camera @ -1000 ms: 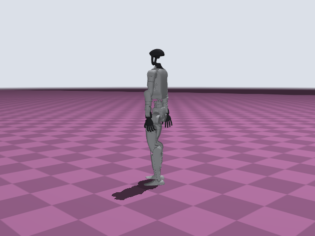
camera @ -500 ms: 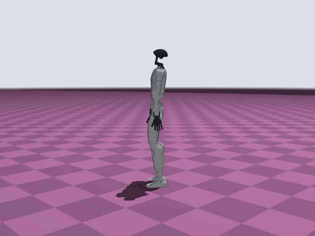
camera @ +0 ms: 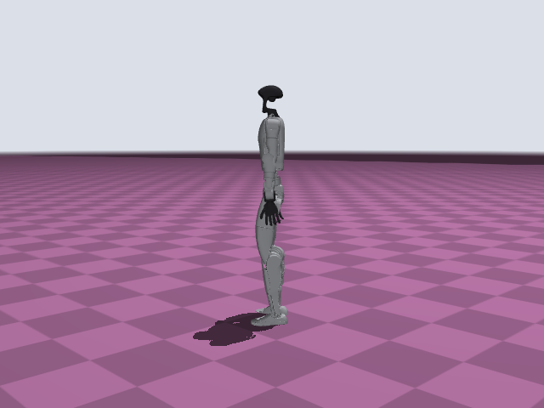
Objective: In place motions
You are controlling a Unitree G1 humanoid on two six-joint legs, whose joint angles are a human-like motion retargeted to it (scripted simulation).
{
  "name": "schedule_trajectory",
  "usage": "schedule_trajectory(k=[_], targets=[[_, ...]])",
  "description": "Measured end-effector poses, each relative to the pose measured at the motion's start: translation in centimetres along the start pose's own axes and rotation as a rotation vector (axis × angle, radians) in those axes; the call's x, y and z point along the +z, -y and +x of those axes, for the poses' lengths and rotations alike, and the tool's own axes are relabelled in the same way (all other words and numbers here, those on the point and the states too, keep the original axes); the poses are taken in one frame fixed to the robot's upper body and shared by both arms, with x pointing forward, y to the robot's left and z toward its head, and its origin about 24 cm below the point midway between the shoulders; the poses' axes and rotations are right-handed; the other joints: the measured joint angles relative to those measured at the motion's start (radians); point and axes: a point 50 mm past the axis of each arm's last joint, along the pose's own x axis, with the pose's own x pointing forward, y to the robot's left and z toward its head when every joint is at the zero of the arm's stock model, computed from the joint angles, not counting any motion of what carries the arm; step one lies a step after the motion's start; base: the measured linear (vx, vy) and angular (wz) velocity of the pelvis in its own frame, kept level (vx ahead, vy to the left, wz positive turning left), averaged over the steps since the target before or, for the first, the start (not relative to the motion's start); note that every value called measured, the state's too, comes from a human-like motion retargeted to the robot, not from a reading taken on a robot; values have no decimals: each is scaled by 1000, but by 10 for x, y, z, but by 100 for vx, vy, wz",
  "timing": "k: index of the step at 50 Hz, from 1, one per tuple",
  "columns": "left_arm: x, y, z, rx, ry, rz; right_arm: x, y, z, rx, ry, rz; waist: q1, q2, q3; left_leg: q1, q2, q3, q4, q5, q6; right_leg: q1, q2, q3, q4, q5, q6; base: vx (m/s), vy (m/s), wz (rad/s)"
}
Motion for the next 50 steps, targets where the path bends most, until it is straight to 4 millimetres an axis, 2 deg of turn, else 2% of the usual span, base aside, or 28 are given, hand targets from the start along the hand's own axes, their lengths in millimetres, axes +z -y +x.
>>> schedule_trajectory(k=[5,7,8,11,13,15,17,18,20,25,27,30,32,34,36,38,40,43,45,47,50], targets=[[22,-2,-2,40,76,25,6,4,-1,-12,29,-15,27,-16,51,-69,-18,-16,39,21,33,15,-30,-126,-32,-5,-4,-23,-3,130],[20,2,-1,48,78,36,-2,4,1,-12,12,-28,51,-29,46,-54,9,176,21,-5,61,20,-51,-178,-34,-15,-1,-5,10,159],[19,5,0,52,78,37,-5,4,1,-15,1,-34,65,-30,44,-44,28,270,12,-12,53,24,-55,-200,-36,-22,0,-5,15,179],[13,9,1,69,74,28,-15,3,2,-23,-35,-37,37,-36,25,-5,86,547,3,6,-15,35,-74,-314,-33,-52,13,-5,19,257],[9,11,2,82,62,21,-21,0,2,-18,-55,-26,8,-40,11,29,115,752,15,47,-35,49,-84,-400,-35,-72,27,3,19,301],[3,10,2,95,40,17,-27,-3,2,-3,-72,-8,-12,-43,-3,68,115,914,24,92,-14,67,-88,-476,-36,-93,42,12,21,289],[-1,9,2,104,13,3,-32,-6,2,11,-90,-3,-11,-51,-13,83,100,957,38,141,9,86,-91,-524,-37,-107,60,18,18,235],[-4,8,2,106,1,-6,-35,-8,2,15,-100,-6,-7,-56,-18,86,96,950,48,166,12,95,-92,-542,-36,-113,68,25,20,203],[-13,6,2,105,-32,-38,-39,-10,2,20,-124,-21,22,-47,-32,70,82,850,44,173,-39,118,-70,-593,-27,-129,91,32,24,192],[-39,9,1,86,-128,-163,-40,-4,2,1,-143,-50,89,-44,-75,52,7,779,-68,160,-2,152,-66,-667,13,-133,137,35,25,105],[-50,9,0,84,-165,-227,-30,0,2,-19,-107,-46,93,-42,-74,30,-19,654,-76,140,23,179,-73,-680,40,-116,143,39,28,116],[-56,8,0,84,-184,-262,-16,6,1,-31,-36,-35,61,-42,-76,14,-26,581,-49,112,33,218,-83,-729,74,-69,151,34,25,165],[-56,6,-1,80,-194,-250,-11,8,1,-27,-7,-31,68,-28,-77,11,-18,543,-41,100,45,239,-84,-747,116,-6,123,35,22,134],[-55,7,-1,77,-197,-233,-10,8,1,-26,5,-14,85,3,-75,22,12,513,-39,93,51,249,-95,-723,202,72,66,37,22,123],[-51,8,0,67,-180,-221,-8,9,1,-24,17,5,87,42,-66,32,49,466,-35,90,52,243,-115,-671,320,128,-4,35,21,127],[-44,9,0,40,-149,-212,0,10,0,-15,41,6,73,71,-53,36,74,404,-33,89,56,177,-173,-521,533,161,-67,29,14,133],[-39,9,1,22,-128,-201,10,10,-1,-13,69,-1,65,68,-52,22,70,363,-31,88,65,77,-200,-328,677,163,-28,24,5,124],[-32,6,0,45,-111,-183,23,4,-3,-2,116,4,10,53,-46,-16,54,254,-21,97,73,-62,-45,11,689,117,82,13,-7,168],[-25,2,0,65,-91,-168,33,0,-4,10,152,1,-10,40,-29,-31,49,194,-7,99,72,-93,25,137,630,45,124,6,-14,154],[-17,-2,-1,68,-68,-146,43,-1,-6,18,183,-20,-16,18,-12,-45,29,147,3,98,73,-99,3,146,528,-41,117,6,-16,127],[-8,-4,-1,60,-40,-114,51,-3,-8,15,213,-77,-6,-29,2,-46,-27,102,-2,99,79,-102,-32,132,310,-110,61,8,-16,98]])
